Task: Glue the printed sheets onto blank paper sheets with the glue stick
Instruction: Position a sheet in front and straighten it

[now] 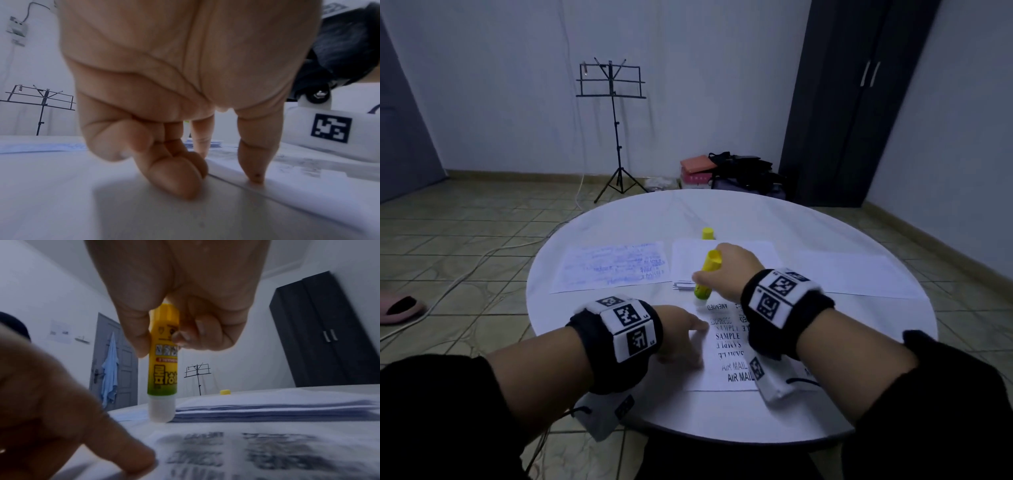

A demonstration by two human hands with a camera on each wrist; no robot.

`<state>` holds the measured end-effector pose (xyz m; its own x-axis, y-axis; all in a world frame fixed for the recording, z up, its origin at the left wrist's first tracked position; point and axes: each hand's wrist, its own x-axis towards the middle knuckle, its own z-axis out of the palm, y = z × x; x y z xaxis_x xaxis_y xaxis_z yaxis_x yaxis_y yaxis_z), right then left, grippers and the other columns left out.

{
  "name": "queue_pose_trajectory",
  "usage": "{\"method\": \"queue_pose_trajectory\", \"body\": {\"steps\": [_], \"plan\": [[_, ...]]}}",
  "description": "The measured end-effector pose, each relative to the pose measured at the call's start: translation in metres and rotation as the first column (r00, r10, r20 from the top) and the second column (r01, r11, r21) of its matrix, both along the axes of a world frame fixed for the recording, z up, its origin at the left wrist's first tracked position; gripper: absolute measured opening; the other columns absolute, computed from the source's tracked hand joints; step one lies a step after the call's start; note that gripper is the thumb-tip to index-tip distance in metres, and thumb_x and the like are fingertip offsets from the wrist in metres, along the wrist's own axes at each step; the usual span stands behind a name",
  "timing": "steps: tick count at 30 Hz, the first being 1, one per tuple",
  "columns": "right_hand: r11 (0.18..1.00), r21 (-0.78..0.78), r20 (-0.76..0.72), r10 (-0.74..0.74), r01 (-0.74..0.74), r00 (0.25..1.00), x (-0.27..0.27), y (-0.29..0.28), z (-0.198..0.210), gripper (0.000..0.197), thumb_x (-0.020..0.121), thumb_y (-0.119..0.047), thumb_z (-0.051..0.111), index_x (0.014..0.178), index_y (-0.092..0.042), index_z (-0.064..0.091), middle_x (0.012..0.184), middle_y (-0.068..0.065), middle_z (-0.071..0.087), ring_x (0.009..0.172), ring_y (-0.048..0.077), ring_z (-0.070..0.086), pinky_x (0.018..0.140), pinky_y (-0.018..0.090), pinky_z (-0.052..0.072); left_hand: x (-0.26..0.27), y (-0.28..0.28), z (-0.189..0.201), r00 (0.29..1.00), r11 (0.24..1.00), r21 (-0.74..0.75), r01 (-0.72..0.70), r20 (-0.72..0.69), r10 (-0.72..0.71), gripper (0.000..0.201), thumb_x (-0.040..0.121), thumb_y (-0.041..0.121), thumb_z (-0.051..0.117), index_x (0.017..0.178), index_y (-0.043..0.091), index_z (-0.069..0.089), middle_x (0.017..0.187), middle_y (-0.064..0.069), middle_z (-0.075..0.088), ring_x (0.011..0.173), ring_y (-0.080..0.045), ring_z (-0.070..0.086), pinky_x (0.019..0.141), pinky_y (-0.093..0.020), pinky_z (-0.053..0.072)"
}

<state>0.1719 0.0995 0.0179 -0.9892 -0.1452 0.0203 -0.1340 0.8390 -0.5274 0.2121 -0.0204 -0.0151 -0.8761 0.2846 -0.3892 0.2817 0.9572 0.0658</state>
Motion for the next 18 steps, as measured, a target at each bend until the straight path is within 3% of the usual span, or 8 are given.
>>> {"method": "queue_pose_trajectory", "body": {"steps": [5,8,11,14,18], "plan": [[0.993,0.112,0.076,0.019,-0.028,0.997,-0.007,-0.015,-0.005,0.037,0.084,-0.034,0.063,0.11,-0.011,0.05,0.098,0.003,0.051,0.089,0.022,0.052,0.071,0.029,0.041,-0.004,-0.001,-0.002,0.999,0.999,0.031,-0.038,0.029,0.037,0.066,0.089,0.043,0.058,0.147,0.035,0.028,0.121,-0.006,0.063,0.116,-0.02,0.054,0.098,-0.026,0.041],[0.989,0.147,0.069,-0.031,0.02,0.997,-0.009,0.002,-0.004,0.037,0.084,-0.031,0.062,0.113,-0.012,0.051,0.105,0.004,0.054,0.093,0.021,0.052,0.073,0.028,0.041,-0.007,-0.002,-0.003,0.999,0.998,0.041,-0.043,0.033,0.042,0.067,0.086,0.044,0.062,0.145,0.036,0.031,0.123,-0.002,0.061,0.118,-0.017,0.052,0.096,-0.024,0.039],[0.978,0.184,0.069,-0.108,0.094,0.992,-0.007,0.034,-0.002,0.03,0.083,-0.029,0.062,0.107,-0.013,0.05,0.101,0.004,0.054,0.089,0.021,0.052,0.069,0.026,0.039,-0.01,-0.004,-0.004,0.999,0.998,0.046,-0.036,0.031,0.034,0.069,0.082,0.046,0.067,0.143,0.037,0.035,0.133,-0.001,0.051,0.123,-0.019,0.047,0.096,-0.025,0.036],[0.962,0.213,0.087,-0.194,0.172,0.977,-0.003,0.072,0.001,0.024,0.085,-0.028,0.062,0.097,-0.013,0.049,0.086,0.0,0.051,0.08,0.019,0.05,0.057,0.026,0.037,-0.015,-0.005,-0.004,1.0,1.0,-0.002,-0.022,-0.02,0.022,0.07,0.073,0.056,0.071,0.136,0.045,0.042,0.135,-0.002,0.039,0.125,-0.024,0.04,0.099,-0.032,0.035],[0.934,0.234,0.083,-0.295,0.269,0.952,0.001,0.107,0.003,0.024,0.084,-0.028,0.064,0.076,-0.017,0.043,0.077,0.0,0.047,0.068,0.014,0.045,0.051,0.025,0.03,-0.017,-0.006,-0.003,0.998,0.999,-0.037,0.027,-0.055,-0.029,0.069,0.07,0.06,0.071,0.132,0.045,0.045,0.144,0.008,0.031,0.134,-0.023,0.024,0.105,-0.037,0.028]]}}
